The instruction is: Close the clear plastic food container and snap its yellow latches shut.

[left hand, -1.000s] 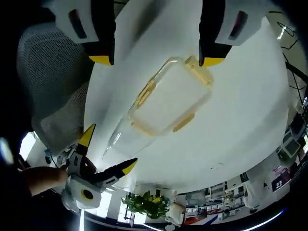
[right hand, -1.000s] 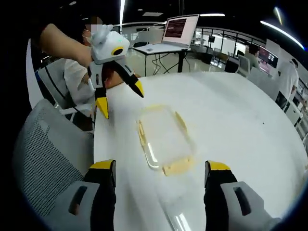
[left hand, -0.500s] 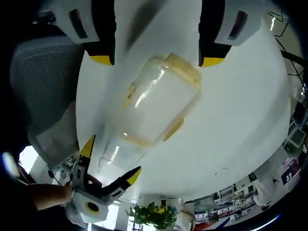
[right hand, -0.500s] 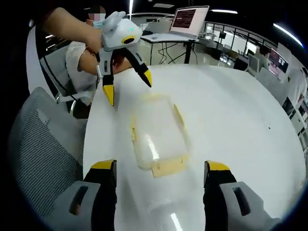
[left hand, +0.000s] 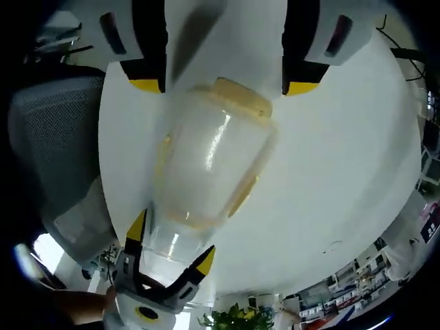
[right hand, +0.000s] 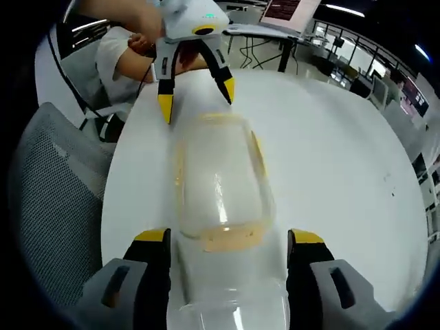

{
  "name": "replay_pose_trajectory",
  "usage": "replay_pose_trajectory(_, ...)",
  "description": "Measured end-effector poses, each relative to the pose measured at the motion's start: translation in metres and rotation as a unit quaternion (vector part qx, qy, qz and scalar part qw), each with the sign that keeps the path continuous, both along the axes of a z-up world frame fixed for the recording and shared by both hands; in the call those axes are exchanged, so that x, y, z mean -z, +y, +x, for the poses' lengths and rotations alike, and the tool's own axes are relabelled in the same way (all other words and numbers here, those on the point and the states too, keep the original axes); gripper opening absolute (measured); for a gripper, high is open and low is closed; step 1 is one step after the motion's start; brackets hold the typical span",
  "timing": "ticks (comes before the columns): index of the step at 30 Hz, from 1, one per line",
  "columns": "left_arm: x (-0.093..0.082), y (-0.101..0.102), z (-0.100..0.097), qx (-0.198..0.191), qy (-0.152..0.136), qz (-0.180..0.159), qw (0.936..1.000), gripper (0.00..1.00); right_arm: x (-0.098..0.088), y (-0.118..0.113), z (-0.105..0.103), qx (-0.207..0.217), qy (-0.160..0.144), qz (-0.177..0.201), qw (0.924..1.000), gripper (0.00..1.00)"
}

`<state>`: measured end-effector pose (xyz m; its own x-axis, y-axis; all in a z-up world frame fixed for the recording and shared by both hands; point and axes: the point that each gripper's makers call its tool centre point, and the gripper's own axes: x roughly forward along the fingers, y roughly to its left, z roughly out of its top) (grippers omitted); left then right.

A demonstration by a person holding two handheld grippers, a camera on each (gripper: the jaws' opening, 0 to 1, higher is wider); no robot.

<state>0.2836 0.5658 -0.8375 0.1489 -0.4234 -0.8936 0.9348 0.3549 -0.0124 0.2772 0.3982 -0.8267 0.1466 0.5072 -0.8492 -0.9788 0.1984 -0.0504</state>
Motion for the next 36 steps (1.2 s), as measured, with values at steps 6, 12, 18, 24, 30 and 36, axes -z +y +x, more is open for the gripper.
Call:
replay_pose_trajectory(6, 0.002, 0.001, 0.006, 0.020, 0.000, 0.011, 0.9997, 0.63, 0.004, 0.000, 0.001, 0.000, 0.010, -0.004, 0.9999, 0.65)
replay_pose_trajectory(12, 0.004, 0.002, 0.007, 0.048, 0.001, 0.022, 0.9986, 0.61, 0.010, -0.003, -0.001, -0.020, 0.013, -0.026, 0.9994, 0.64)
replay_pose_trajectory(18, 0.009, 0.000, 0.008, 0.069, 0.003, 0.027, 0.9972, 0.60, 0.016, -0.004, 0.002, -0.018, 0.017, -0.040, 0.9989, 0.63)
replay_pose_trajectory(24, 0.011, -0.002, 0.008, 0.106, -0.005, 0.035, 0.9937, 0.56, 0.019, -0.003, 0.002, -0.030, 0.013, -0.052, 0.9981, 0.60)
replay_pose_trajectory(30, 0.012, -0.003, 0.009, 0.128, -0.008, 0.045, 0.9907, 0.55, 0.020, -0.003, 0.004, -0.032, 0.010, -0.058, 0.9978, 0.59)
replay_pose_trajectory(36, 0.011, -0.006, 0.010, 0.140, -0.010, 0.044, 0.9891, 0.51, 0.022, -0.001, -0.001, -0.043, 0.012, -0.064, 0.9970, 0.52)
